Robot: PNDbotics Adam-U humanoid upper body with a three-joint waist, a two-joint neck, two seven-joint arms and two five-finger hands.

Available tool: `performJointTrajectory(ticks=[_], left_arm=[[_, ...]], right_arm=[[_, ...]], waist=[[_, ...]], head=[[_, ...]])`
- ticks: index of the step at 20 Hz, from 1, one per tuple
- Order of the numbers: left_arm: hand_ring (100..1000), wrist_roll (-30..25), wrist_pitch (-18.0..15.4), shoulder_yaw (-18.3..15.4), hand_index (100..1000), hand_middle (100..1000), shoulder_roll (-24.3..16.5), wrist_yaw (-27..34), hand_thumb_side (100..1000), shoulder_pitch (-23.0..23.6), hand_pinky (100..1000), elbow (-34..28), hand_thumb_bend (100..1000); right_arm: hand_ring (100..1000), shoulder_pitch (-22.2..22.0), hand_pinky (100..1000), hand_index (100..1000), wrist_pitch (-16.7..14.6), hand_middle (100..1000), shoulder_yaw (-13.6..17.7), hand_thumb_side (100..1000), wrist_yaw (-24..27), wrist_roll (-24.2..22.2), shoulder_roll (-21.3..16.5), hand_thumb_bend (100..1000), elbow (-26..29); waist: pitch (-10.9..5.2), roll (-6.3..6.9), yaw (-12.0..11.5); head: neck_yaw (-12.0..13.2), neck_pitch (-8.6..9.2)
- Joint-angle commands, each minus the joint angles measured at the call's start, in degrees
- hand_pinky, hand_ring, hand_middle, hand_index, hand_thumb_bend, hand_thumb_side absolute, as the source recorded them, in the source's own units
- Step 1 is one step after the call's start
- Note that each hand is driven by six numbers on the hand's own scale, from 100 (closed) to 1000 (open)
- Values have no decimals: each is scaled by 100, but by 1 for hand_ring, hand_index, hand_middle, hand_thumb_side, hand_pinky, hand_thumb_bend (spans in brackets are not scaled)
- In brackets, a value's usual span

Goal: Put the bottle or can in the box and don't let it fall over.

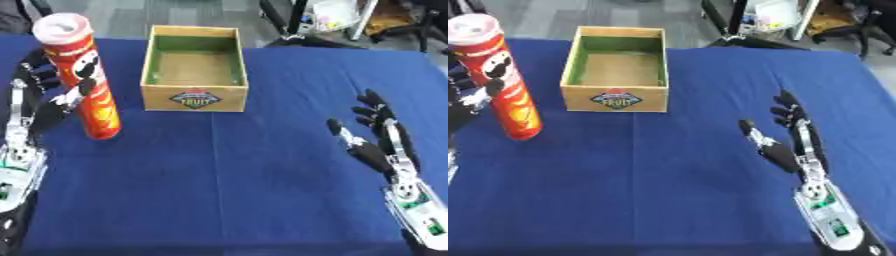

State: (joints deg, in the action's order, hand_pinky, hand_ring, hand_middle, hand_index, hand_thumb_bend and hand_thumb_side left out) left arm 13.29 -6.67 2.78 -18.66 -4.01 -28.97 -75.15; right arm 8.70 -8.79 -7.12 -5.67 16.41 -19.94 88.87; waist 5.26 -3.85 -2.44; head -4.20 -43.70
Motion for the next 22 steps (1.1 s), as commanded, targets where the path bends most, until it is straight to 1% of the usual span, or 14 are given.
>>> performJointTrajectory(ticks=[1,8,15,17,20,22], left_arm=[[750,-35,-14,37,917,785,-68,-24,455,-177,761,72,886],[741,-58,-200,85,916,778,-26,243,458,-339,753,308,891],[726,1,-320,106,910,760,21,382,455,-419,741,459,892],[715,-5,-367,119,907,752,36,424,457,-423,735,479,886],[678,-33,-433,135,899,732,58,518,448,-412,703,516,871],[662,-69,-473,146,892,708,64,565,441,-402,692,544,857]], right_arm=[[857,56,847,1000,-11,889,20,490,50,-18,-72,581,51],[857,52,846,1000,-12,888,8,493,76,-46,-62,576,44],[857,51,846,1000,-19,889,1,493,100,-60,-57,573,36],[857,54,846,1000,-20,888,1,493,104,-61,-57,572,34],[857,56,846,1000,-18,889,1,493,115,-63,-57,569,34],[857,56,846,1000,-18,889,2,493,125,-61,-57,568,34]], waist=[[-67,11,14],[-68,0,41],[-64,6,65],[-64,5,69],[-66,3,70],[-68,1,70]], head=[[4,-21],[13,-20],[-3,-29],[-10,-29],[-12,-27],[-17,-27]])
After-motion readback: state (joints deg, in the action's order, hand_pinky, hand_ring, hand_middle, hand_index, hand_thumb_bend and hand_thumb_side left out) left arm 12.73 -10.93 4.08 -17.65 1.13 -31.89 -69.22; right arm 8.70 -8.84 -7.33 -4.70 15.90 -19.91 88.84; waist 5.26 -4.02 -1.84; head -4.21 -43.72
